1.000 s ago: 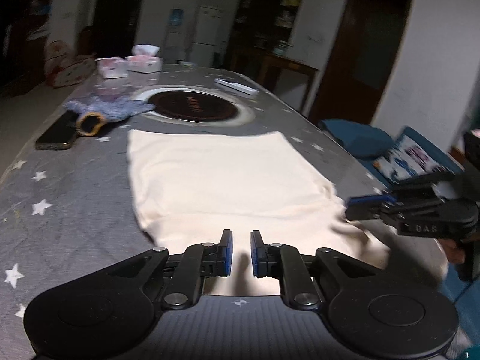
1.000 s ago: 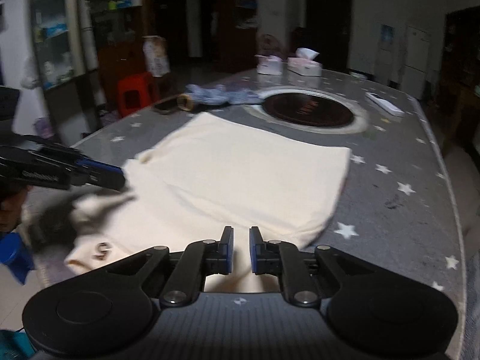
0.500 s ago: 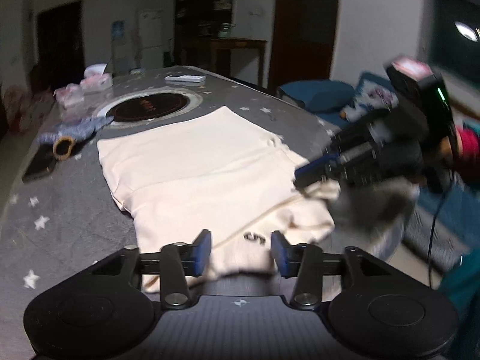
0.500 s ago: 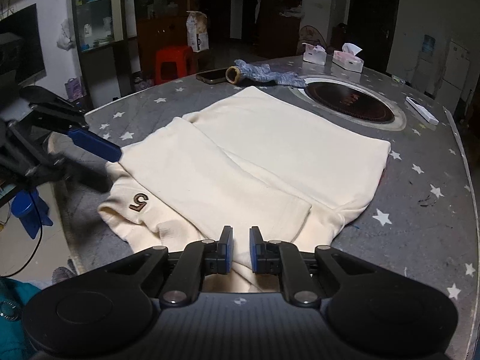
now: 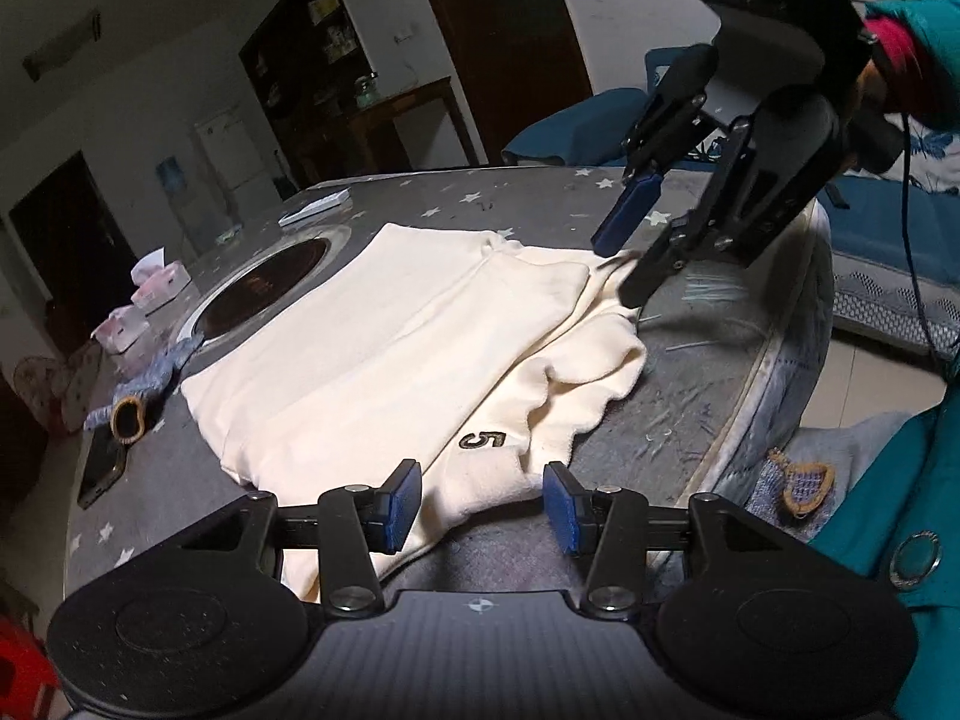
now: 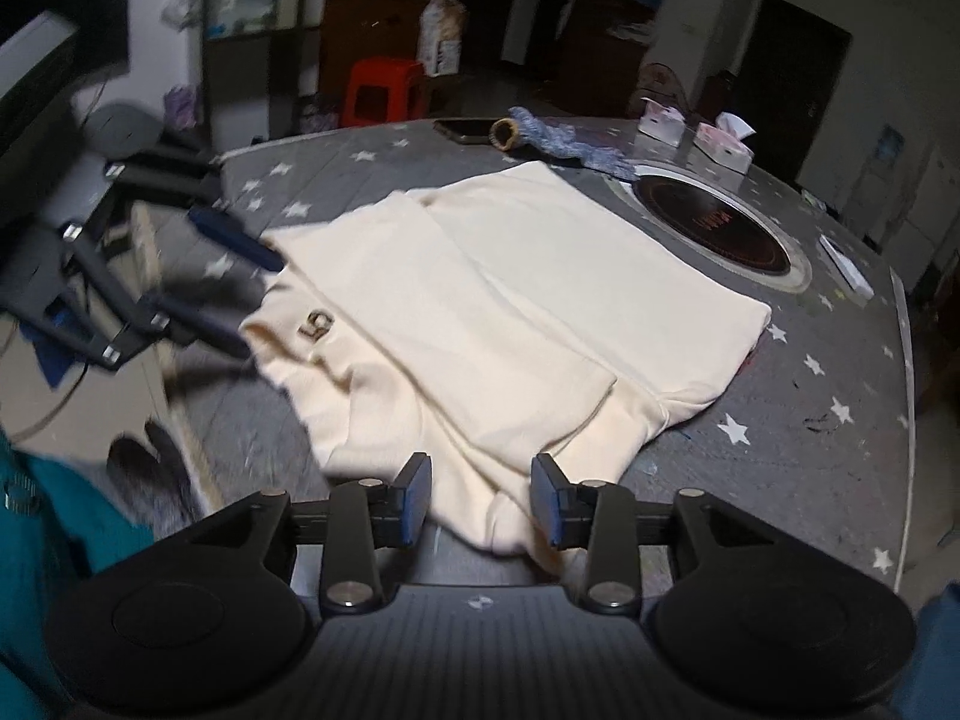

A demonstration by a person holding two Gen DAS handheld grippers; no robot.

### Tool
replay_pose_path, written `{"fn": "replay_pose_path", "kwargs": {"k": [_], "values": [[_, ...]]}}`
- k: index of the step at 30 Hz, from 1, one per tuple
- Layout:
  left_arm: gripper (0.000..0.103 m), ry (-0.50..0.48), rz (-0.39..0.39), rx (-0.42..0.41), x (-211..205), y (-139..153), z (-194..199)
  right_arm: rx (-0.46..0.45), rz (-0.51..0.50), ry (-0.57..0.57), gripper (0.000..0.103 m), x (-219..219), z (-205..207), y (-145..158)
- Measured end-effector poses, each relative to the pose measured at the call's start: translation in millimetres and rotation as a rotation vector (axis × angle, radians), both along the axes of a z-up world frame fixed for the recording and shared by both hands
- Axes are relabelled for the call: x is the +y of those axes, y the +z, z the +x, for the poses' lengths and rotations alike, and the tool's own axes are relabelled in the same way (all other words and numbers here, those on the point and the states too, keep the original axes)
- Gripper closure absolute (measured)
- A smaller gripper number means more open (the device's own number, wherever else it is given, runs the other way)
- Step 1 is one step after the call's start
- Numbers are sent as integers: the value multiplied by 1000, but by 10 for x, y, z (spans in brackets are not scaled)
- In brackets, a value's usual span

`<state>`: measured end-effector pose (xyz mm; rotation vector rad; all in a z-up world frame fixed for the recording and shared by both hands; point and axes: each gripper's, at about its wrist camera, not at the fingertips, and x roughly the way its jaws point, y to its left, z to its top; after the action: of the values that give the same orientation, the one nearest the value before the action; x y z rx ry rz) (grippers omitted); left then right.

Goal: Fold clothes
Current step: 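Grasp the sweatshirt hem with the left gripper while the right gripper grasps it too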

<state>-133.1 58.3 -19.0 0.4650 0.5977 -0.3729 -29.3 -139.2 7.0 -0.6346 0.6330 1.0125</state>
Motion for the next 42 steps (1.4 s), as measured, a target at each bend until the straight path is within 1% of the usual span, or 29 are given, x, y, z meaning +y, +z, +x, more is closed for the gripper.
{"fn": "replay_pose_path", "kwargs": {"k": [1, 2, 3, 4, 5, 7, 8, 11, 15, 18, 19, 21, 22, 23, 24, 26, 27, 28, 29, 30, 33, 36, 39, 40, 41, 42], "values": [[72, -4, 1, -2, -4, -15, 10, -10, -9, 12, 59, -3, -31, -10], [80, -6, -4, -4, -5, -19, 19, -21, -19, 23, 58, -6, -62, -21], [83, -5, -14, -5, -6, -12, 28, -30, -26, 33, 57, -6, -84, -29], [90, -5, -24, -7, -6, -5, 37, -44, -35, 46, 56, -2, -112, -39], [92, -3, -36, -9, 0, 13, 47, -62, -46, 68, 55, 3, -149, -52], [94, 8, -80, -10, 46, 76, 92, -92, -55, 104, 49, 16, -210, -71], [95, 20, -107, -7, 79, 113, 132, -110, -58, 123, 49, 29, -239, -85], [95, 61, -189, 11, 187, 207, 277, -151, -58, 160, 47, 81, -295, -133], [96, 123, -284, 56, 347, 240, 519, -172, -30, 173, 48, 165, -262, -201], [96, 144, -310, 74, 422, 238, 579, -181, -6, 171, 53, 216, -208, -221], [96, 146, -313, 76, 441, 240, 570, -172, 4, 166, 55, 229, -175, -219], [96, 151, -318, 78, 479, 244, 553, -147, 26, 155, 57, 253, -102, -214], [96, 153, -321, 79, 498, 246, 544, -124, 36, 145, 64, 264, -55, -211], [95, 156, -324, 80, 516, 249, 535, -86, 46, 130, 70, 277, 8, -207], [92, 158, -327, 82, 535, 251, 526, -44, 54, 112, 82, 291, 77, -203], [89, 163, -333, 84, 573, 255, 508, 38, 83, 74, 84, 280, 210, -183], [85, 165, -336, 85, 592, 258, 499, 72, 101, 60, 87, 260, 266, -165], [70, 168, -338, 86, 611, 260, 490, 98, 116, 48, 88, 244, 311, -145], [59, 170, -341, 88, 630, 262, 481, 119, 129, 36, 88, 229, 351, -124], [57, 164, -324, 81, 634, 260, 438, 137, 141, 27, 88, 218, 392, -105], [57, 132, -231, 80, 586, 202, 310, 166, 169, 8, 89, 195, 463, -74], [57, 111, -152, 79, 527, 107, 274, 172, 184, -4, 89, 193, 498, -53], [57, 89, -83, 59, 470, 26, 279, 164, 187, -11, 90, 204, 489, -43], [61, 84, -60, 56, 452, -1, 289, 157, 187, -14, 90, 209, 478, -41], [71, 80, -49, 52, 442, -16, 294, 149, 188, -18, 91, 210, 458, -37], [75, 75, -47, 51, 442, -21, 294, 142, 190, -19, 91, 208, 443, -33]]}}
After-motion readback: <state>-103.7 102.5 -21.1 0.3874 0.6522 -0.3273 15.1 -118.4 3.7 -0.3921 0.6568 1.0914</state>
